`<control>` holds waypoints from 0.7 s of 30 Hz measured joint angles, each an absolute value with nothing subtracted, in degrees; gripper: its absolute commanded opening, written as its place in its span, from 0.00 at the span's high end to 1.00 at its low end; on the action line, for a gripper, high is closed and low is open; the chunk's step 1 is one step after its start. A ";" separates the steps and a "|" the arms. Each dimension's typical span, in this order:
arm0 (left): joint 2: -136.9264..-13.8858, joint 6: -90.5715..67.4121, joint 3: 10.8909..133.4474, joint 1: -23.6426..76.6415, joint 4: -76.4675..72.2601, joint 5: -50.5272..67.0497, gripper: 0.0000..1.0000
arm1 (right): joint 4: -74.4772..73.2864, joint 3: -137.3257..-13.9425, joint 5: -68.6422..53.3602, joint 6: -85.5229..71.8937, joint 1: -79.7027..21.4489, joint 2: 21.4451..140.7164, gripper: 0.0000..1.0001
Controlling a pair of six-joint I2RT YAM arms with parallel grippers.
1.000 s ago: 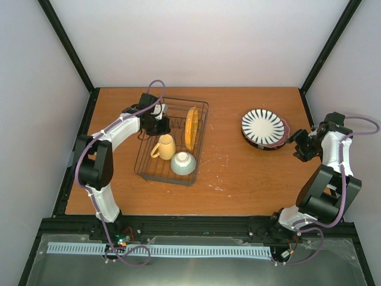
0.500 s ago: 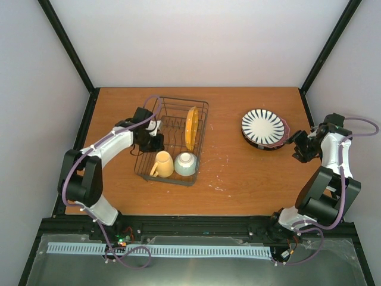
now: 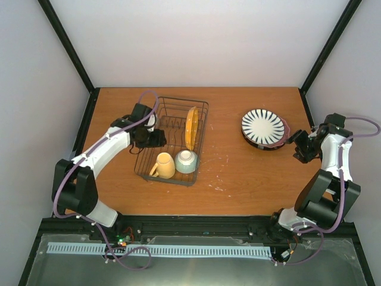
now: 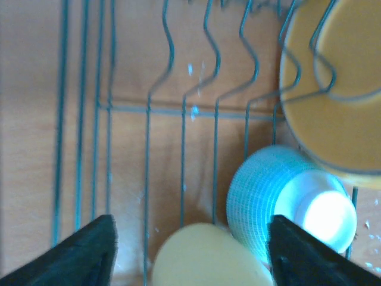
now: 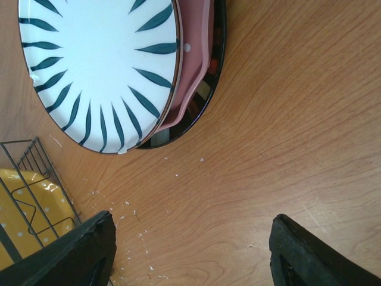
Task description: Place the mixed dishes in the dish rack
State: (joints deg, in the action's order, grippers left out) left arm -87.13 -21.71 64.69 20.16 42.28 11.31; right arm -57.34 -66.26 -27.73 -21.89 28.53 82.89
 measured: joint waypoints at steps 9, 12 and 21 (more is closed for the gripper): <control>-87.02 -23.51 75.64 20.27 43.51 -0.84 0.00 | -57.49 -66.26 -25.32 -22.00 28.53 82.76 0.33; -87.15 -23.70 78.24 20.27 43.51 -2.81 0.00 | -57.91 -66.41 -23.59 -22.02 28.88 82.94 0.36; -88.42 -24.03 82.39 20.27 41.91 -5.74 0.00 | -56.93 -69.23 -26.17 -21.65 29.91 92.95 0.36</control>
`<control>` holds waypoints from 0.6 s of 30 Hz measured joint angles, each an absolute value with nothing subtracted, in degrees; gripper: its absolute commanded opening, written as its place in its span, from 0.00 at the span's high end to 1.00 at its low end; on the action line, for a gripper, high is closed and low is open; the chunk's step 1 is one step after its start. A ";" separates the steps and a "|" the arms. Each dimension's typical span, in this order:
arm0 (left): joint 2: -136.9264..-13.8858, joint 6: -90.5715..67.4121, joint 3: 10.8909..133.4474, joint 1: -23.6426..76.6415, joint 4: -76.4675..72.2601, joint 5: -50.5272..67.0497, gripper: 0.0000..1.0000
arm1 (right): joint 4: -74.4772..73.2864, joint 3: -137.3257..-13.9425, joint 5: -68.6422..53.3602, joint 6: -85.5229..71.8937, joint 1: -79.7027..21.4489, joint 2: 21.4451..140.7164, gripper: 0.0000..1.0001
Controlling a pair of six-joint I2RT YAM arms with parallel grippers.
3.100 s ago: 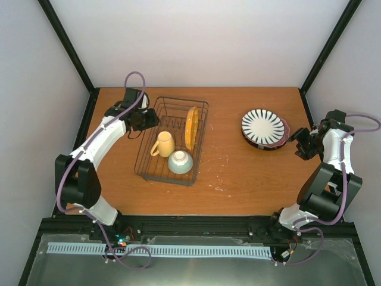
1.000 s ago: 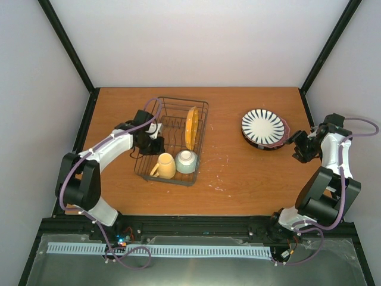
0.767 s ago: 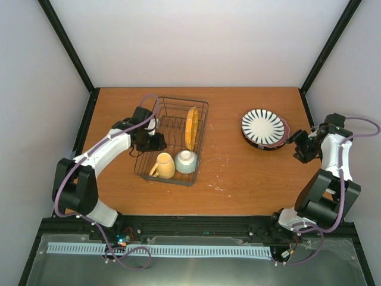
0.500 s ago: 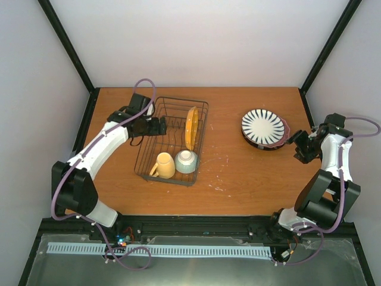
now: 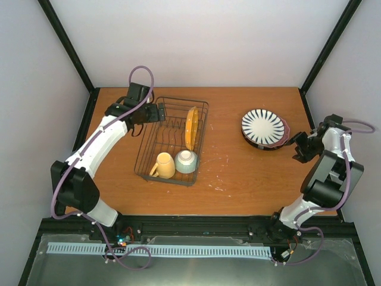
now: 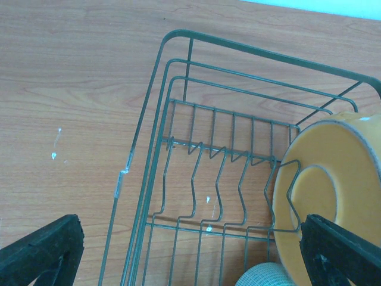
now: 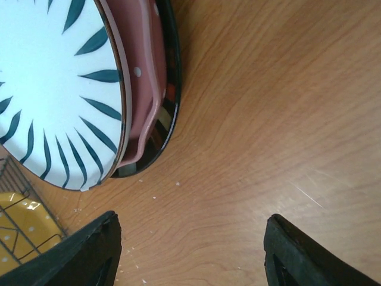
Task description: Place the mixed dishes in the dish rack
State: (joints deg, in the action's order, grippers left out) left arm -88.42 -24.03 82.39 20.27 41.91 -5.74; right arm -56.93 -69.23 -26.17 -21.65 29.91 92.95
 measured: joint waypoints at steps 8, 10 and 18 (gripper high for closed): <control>-89.60 -23.33 83.96 20.29 38.28 -5.78 0.00 | -54.74 -72.53 -32.16 -20.82 28.84 99.20 0.47; -89.86 -23.05 84.18 20.29 37.28 -5.78 0.00 | -54.17 -74.19 -32.71 -20.69 28.27 99.74 0.49; -91.81 -22.35 84.18 20.32 35.62 -5.37 0.00 | -53.69 -79.72 -32.99 -20.40 25.45 102.02 0.50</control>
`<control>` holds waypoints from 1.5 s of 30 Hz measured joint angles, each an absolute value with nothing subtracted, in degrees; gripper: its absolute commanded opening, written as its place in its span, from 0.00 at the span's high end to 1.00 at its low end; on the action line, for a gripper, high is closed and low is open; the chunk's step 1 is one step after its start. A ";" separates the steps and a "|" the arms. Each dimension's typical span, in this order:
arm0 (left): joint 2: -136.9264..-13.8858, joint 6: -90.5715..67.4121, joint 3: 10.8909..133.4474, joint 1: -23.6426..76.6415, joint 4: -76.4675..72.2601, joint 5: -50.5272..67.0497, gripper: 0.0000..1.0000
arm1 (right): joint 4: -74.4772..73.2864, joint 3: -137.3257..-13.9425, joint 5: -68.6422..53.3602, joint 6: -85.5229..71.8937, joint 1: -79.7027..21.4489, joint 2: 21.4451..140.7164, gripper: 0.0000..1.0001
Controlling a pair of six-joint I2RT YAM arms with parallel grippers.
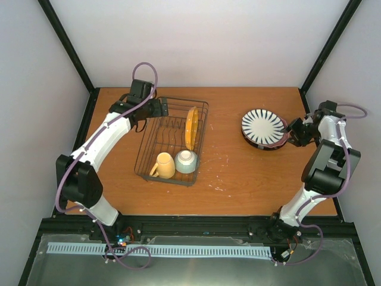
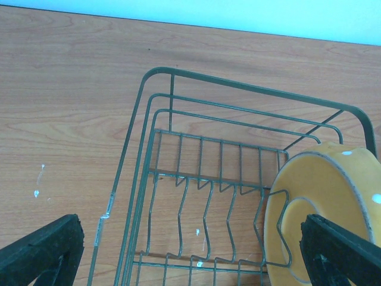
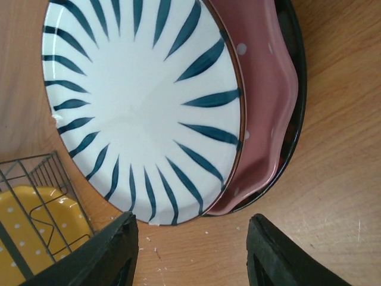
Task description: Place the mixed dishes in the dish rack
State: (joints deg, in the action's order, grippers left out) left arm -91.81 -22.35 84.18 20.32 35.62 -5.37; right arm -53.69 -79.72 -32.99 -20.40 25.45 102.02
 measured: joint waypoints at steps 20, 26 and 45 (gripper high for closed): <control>-94.26 -18.65 86.02 20.32 34.72 -6.39 0.00 | -52.14 -85.49 -26.09 -21.04 21.10 113.01 0.50; -94.63 -17.91 86.02 20.32 34.72 -7.31 0.00 | -51.05 -85.80 -25.89 -21.47 19.79 115.20 0.51; -95.68 -16.99 86.24 20.32 34.74 -7.40 0.00 | -47.68 -86.85 -28.27 -22.09 18.44 117.99 0.97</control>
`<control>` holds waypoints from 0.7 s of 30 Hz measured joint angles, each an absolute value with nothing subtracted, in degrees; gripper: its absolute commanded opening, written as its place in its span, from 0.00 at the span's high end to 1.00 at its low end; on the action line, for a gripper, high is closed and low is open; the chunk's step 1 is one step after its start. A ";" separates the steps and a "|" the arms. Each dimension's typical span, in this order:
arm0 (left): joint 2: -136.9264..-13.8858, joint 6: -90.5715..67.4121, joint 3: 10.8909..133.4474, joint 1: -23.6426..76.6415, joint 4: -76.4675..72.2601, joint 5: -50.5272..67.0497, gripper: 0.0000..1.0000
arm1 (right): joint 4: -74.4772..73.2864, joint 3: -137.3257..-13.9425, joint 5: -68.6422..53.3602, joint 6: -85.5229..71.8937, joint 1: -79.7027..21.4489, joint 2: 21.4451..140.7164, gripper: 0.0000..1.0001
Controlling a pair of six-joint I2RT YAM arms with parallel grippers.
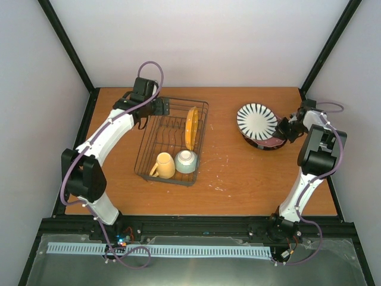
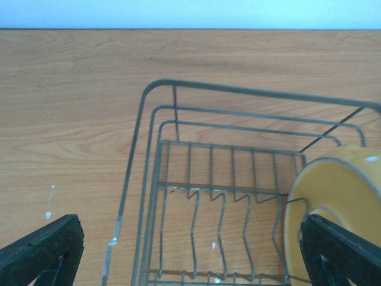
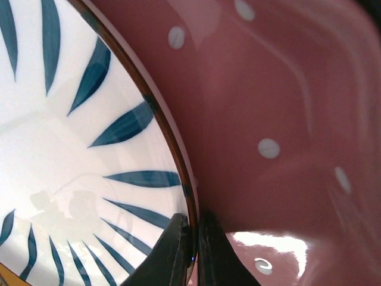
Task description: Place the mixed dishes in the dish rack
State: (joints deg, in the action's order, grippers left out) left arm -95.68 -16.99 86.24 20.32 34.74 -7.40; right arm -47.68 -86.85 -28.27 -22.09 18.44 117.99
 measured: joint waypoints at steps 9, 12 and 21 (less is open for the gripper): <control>-96.51 -19.35 92.25 20.29 32.56 4.69 0.03 | -44.64 -79.88 -35.77 -22.59 18.06 113.86 0.97; -96.86 -21.06 94.00 20.34 30.61 10.59 0.10 | -44.80 -79.29 -36.36 -22.26 17.91 112.92 0.97; -110.06 -22.41 112.27 25.65 29.89 26.22 0.32 | -43.90 -76.79 -37.47 -22.02 18.74 112.07 0.97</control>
State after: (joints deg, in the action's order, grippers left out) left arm -110.06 -22.41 112.27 25.65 29.89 26.22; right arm -43.90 -76.79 -37.47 -22.02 18.74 112.07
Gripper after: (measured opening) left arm 0.694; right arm 0.033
